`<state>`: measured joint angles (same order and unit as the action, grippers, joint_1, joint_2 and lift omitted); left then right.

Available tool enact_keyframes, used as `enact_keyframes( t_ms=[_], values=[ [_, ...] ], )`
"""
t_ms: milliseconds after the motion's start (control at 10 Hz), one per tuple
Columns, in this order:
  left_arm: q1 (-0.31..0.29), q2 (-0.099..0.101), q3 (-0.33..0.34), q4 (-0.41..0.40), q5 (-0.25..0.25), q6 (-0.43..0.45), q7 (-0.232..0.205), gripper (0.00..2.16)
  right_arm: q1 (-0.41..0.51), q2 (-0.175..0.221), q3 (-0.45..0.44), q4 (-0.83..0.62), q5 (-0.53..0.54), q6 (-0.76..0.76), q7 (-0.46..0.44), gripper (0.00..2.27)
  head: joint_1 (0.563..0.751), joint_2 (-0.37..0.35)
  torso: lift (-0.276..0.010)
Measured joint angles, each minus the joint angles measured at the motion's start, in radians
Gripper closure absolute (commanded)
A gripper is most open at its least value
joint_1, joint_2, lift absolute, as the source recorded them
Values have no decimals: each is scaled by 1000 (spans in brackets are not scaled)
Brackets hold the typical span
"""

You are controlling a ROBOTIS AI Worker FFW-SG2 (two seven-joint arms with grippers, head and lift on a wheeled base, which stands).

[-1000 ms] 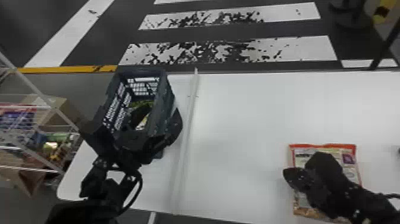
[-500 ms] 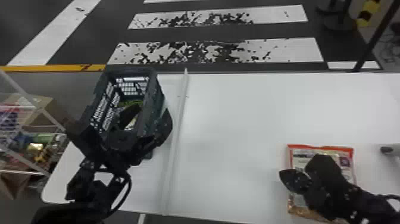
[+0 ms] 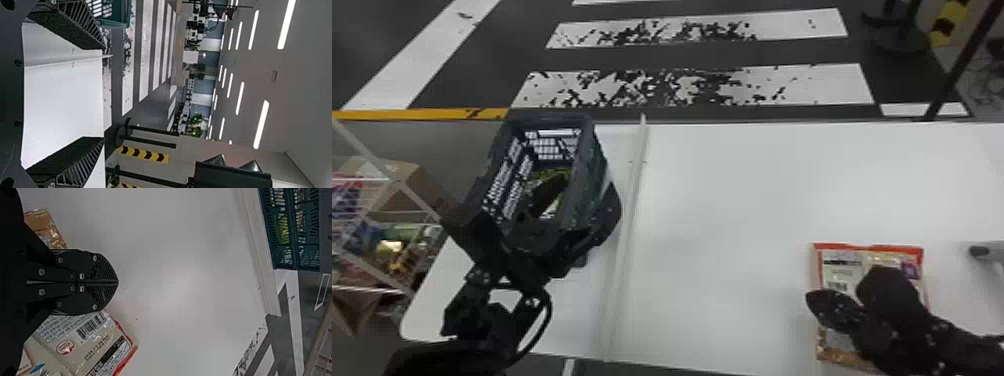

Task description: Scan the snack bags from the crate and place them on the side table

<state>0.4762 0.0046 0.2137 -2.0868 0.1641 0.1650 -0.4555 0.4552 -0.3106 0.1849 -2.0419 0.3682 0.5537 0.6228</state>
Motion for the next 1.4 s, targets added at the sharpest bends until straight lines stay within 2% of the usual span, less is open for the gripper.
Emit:
enact_keyframes(
  t_ms=[800, 900, 1100, 1200, 1400],
  values=[
    [-4, 0, -5, 5, -1, 3, 2, 39, 28, -13, -54, -20, -24, -20, 30, 2199, 695, 107, -94],
    [-4, 0, -5, 3, -2, 3, 2, 39, 49, -13, -80, -58, -69, -32, 36, 2074, 695, 111, -94],
    [0, 0, -7, -13, -2, 3, 5, 39, 94, 10, -176, -150, -192, -45, 34, 1727, 695, 103, -94],
    [9, 0, -15, -32, -1, 3, 21, 39, 102, 36, -234, -173, -236, -42, 28, 1301, 695, 77, -94],
    [22, 0, -47, -78, -2, 26, 75, 39, 105, 78, -351, -177, -319, -37, 19, 269, 695, -1, -94]
  ],
)
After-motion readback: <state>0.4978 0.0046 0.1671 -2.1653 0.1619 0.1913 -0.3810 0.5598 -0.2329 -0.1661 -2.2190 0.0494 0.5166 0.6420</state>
